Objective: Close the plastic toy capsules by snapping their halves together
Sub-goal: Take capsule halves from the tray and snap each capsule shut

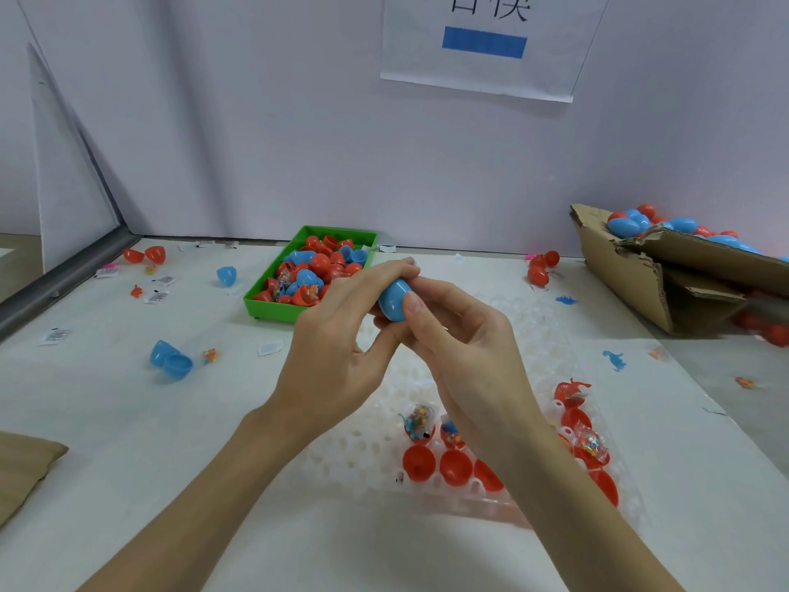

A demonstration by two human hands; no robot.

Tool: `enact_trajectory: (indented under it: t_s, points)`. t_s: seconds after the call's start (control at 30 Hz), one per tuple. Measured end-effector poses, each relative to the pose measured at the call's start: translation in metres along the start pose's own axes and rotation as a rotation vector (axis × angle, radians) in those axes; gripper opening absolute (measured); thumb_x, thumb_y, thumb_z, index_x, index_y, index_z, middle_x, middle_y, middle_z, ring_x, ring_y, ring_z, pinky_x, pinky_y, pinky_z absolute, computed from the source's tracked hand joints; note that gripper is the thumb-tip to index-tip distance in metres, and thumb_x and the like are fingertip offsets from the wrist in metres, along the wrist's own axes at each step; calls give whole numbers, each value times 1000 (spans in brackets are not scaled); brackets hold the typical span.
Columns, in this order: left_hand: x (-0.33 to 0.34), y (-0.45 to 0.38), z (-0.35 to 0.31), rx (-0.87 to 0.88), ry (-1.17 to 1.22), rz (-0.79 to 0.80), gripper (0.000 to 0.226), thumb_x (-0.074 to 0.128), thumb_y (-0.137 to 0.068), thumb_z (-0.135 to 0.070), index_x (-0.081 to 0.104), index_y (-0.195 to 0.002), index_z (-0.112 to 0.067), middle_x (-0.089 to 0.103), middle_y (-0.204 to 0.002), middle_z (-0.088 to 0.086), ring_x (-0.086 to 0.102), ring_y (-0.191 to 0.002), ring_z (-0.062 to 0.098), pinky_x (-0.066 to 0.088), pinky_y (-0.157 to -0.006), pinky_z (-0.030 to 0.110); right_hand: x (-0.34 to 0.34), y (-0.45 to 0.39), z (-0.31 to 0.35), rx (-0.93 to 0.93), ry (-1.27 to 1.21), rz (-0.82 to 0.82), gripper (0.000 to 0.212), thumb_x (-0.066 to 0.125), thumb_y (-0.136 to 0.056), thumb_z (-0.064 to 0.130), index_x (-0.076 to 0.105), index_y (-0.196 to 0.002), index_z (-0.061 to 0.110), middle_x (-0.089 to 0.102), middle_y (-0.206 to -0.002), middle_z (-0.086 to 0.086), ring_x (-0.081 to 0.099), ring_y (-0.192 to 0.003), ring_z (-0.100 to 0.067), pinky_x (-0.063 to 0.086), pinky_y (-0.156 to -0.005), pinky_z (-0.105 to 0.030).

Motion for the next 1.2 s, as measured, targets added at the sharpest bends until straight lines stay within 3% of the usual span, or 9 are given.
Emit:
enact_trajectory:
  t_s: [0.33, 0.5, 0.63, 0.83, 0.93, 1.0, 1.07, 1.13, 1.2]
  points:
    - [-4, -3, -3, 90, -92, 33, 40, 72, -94, -10, 64, -132, -4, 68, -127, 5, 64, -114, 21, 55, -98, 32, 2, 3, 4, -22, -23, -36, 19, 65, -98, 11, 72, -116, 7, 77, -108, -8, 74, -107, -26, 58, -94, -30]
    - [3, -4, 1, -54, 7, 108, 54, 73, -96, -20, 55, -146, -14, 60, -145, -6, 56, -134, 13, 46, -112, 33, -1, 2, 9, -153, 177, -128, 20, 74, -93, 11, 73, -113, 10, 78, -101, 2, 75, -99, -13, 57, -86, -18]
    - [0, -3, -1, -134, 58, 0, 51, 79, -92, -20, 62, -140, -19, 64, -132, -20, 59, -122, -1, 47, -105, 20, 0, 3, 13, -307, 366, -150, 29, 80, -87, 11, 70, -114, 11, 75, -104, 6, 73, -102, -15, 57, -87, -20]
    - [-4, -7, 1, -179, 181, 22, 55, 67, -97, -30, 56, -149, -17, 61, -142, -16, 57, -131, 0, 45, -110, 18, 2, 0, 18, -298, 405, -33, 42, 75, -91, 9, 63, -131, 11, 70, -118, 0, 69, -112, -16, 55, -92, -20]
    - [0, -8, 5, -191, 240, 160, 62, 70, -98, -18, 47, -155, -23, 52, -153, -18, 46, -143, 1, 40, -115, 20, 0, 0, 17, -297, 417, -56, 45, 73, -93, 7, 62, -136, 13, 67, -120, -4, 68, -110, -12, 54, -90, -16]
    - [5, -8, 8, -287, 410, 271, 66, 68, -99, -7, 44, -156, -28, 51, -155, -16, 45, -145, 7, 41, -117, 27, -1, 0, 18, -317, 451, -75, 44, 74, -92, 10, 63, -134, 14, 65, -118, -5, 69, -107, -13, 55, -90, -18]
    - [7, -9, 13, -492, 691, 222, 54, 65, -97, -5, 55, -147, -24, 62, -144, -2, 57, -136, 18, 48, -112, 37, -2, -1, 20, -384, 577, -86, 41, 77, -90, 14, 65, -129, 12, 64, -117, -5, 68, -106, -15, 56, -91, -24]
    - [7, -10, 18, -700, 864, 129, 34, 62, -96, -15, 65, -130, -12, 70, -126, 17, 67, -120, 34, 56, -101, 41, -2, -1, 21, -479, 753, -92, 40, 81, -88, 19, 66, -124, 8, 65, -117, -3, 65, -106, -14, 55, -93, -26]
    - [10, -7, 19, -836, 990, 154, 40, 57, -102, -33, 67, -123, -1, 72, -111, 27, 71, -106, 42, 60, -91, 41, -1, 0, 19, -538, 863, -85, 40, 83, -87, 22, 67, -120, 6, 66, -116, -3, 63, -106, -10, 51, -94, -21]
Point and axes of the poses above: each hand's wrist, its own y-axis away from the middle knuckle, its own x-axis out of the palm, z = x × y, the point moved 4 cm from there along -y, towards the middle knuckle
